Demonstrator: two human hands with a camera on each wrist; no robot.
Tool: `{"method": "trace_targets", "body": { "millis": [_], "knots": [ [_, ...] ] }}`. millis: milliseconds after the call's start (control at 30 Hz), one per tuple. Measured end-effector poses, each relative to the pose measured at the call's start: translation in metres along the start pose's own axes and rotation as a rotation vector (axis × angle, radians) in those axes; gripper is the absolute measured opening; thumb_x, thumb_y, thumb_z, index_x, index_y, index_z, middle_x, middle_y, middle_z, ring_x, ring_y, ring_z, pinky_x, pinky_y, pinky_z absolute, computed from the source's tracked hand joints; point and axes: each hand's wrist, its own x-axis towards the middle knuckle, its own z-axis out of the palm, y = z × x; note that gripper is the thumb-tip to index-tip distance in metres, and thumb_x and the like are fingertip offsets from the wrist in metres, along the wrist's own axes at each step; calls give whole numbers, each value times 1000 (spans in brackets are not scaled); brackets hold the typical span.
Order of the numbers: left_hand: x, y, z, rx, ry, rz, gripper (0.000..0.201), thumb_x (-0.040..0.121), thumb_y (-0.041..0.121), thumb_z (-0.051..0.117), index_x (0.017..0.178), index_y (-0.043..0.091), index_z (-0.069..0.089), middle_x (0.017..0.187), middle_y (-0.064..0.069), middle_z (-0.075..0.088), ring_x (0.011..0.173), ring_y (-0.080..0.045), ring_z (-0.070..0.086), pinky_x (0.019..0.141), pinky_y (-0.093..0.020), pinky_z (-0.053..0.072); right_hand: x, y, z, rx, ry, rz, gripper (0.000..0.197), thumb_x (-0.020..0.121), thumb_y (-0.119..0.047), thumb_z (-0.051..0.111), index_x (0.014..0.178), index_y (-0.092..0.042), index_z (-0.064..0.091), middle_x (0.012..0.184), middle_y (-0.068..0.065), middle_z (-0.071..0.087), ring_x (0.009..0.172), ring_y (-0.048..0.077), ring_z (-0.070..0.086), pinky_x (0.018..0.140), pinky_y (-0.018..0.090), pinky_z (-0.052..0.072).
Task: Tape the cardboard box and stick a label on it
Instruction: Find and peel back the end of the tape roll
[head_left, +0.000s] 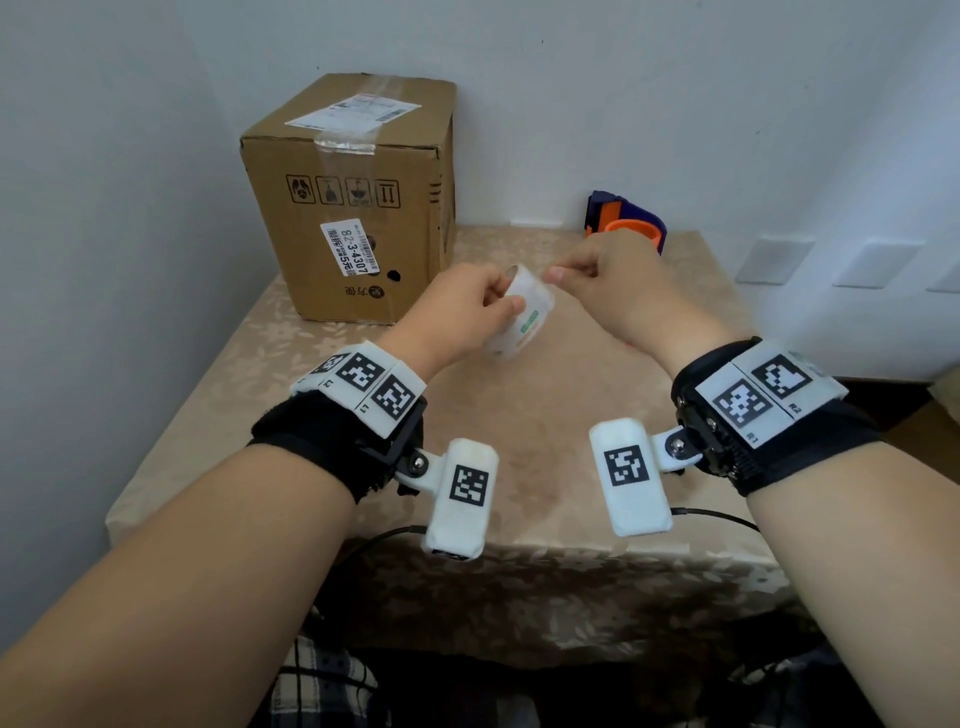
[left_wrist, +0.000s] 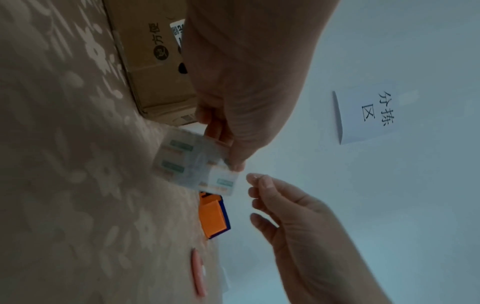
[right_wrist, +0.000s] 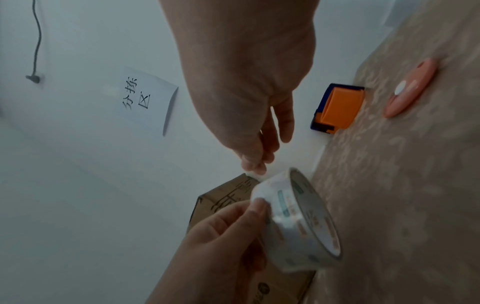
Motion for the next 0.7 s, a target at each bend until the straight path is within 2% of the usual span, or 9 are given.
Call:
{"method": "trace_targets", "body": {
  "millis": [67,200,267,333,433,500,567,667,700],
  "knots": [
    [3,-5,0,55,37,-27,23,93,22,55,106,6,65,103,-10,68,93,-24,63,78,-33,48,-1,-7,-1,14,-20,-29,23,91,-21,58,99,-4,73,96,14,70,85,23,59,82,37,47],
    [4,-11,-6,93,59,-48,24,93,23,54,106,6,65,99,-7,65,87,-19,58,70,-29,42,-3,-13,-1,37,-81,-58,21,94,-17,53,103,-12,72,82,-9,60,75,8,55,74,26,44],
    [2,-12,-9,92,64,-23,24,92,23,55,107,6,65,97,-9,67,88,-23,61,72,-32,46,-3,-11,-1,67,-62,-36,22,96,-13,48,99,-13,70,94,-4,56,82,13,58,74,25,48],
    [1,-10,-10,81,80,-3,24,92,22,55,108,6,64,100,-11,69,92,-25,63,79,-34,49,-1,-8,0,135,-38,6,24,96,-9,45,94,-14,69,107,6,58,92,19,63,81,26,49],
    [2,-8,-10,72,98,25,23,92,22,56,108,7,64,99,-11,69,88,-23,62,75,-33,48,0,-5,6,470,-25,84,29,96,-1,42,84,-14,65,92,6,62,85,14,65,83,22,56],
    [3,-6,-11,67,116,45,22,92,22,56,106,7,64,96,-10,68,82,-19,59,67,-28,44,-1,-5,12,631,11,101,27,96,3,41,90,-10,64,81,4,59,77,11,63,78,22,58],
    [4,-6,-11,74,123,60,21,92,22,56,104,6,64,92,-8,66,80,-18,56,63,-26,41,-1,-5,15,700,43,94,26,95,4,41,106,-9,60,77,4,58,75,12,62,73,21,57],
    [3,-6,-8,106,97,63,22,92,23,55,103,6,64,88,-3,62,78,-17,54,65,-26,39,-1,-2,12,717,57,65,48,91,6,47,122,-30,41,73,6,59,71,14,65,71,23,58],
    [3,-7,-7,104,93,57,22,92,23,55,103,6,64,89,-3,62,78,-17,54,66,-26,39,-1,-1,10,724,64,68,49,90,6,48,122,-29,37,73,6,59,69,14,64,69,23,58]
  ]
}}
